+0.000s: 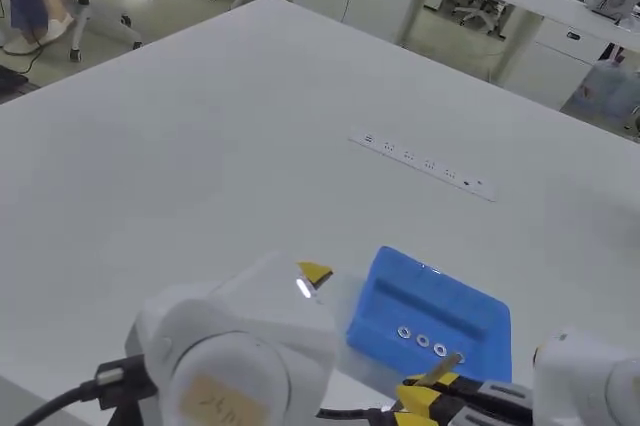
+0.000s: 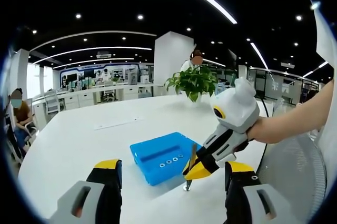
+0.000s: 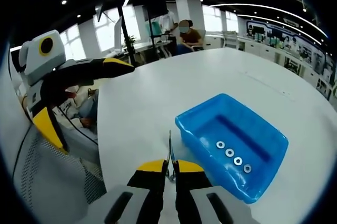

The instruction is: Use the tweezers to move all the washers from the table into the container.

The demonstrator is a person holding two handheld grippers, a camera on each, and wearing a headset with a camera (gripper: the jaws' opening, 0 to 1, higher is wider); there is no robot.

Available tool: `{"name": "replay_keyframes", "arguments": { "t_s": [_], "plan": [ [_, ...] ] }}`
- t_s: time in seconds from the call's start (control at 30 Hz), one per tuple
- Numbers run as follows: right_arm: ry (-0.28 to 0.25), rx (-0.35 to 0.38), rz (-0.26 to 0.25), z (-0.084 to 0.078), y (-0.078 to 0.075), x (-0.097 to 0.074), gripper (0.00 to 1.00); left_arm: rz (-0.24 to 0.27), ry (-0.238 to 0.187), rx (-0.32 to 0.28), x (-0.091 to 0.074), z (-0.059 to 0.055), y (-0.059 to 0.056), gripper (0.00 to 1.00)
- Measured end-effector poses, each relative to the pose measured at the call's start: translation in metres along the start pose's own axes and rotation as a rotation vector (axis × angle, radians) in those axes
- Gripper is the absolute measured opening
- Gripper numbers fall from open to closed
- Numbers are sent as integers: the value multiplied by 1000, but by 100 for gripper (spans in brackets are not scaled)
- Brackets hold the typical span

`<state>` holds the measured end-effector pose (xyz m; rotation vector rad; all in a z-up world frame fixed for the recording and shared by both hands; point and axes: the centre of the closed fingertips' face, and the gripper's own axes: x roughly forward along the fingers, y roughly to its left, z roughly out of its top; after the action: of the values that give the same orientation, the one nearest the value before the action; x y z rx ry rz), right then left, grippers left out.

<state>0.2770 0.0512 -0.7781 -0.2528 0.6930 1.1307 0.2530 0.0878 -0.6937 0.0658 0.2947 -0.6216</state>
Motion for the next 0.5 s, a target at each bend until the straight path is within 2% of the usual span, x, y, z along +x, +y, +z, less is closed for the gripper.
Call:
{"name": "replay_keyframes", "arguments": {
  "t_s": [0.23, 0.5],
  "plan": [
    [-31, 0, -7, 13, -4, -6, 3, -3, 1, 0, 0, 0, 0, 81],
    [-100, 29, -3, 34, -4, -16, 3, -5, 6, 0, 1, -1, 0, 81]
  ]
}}
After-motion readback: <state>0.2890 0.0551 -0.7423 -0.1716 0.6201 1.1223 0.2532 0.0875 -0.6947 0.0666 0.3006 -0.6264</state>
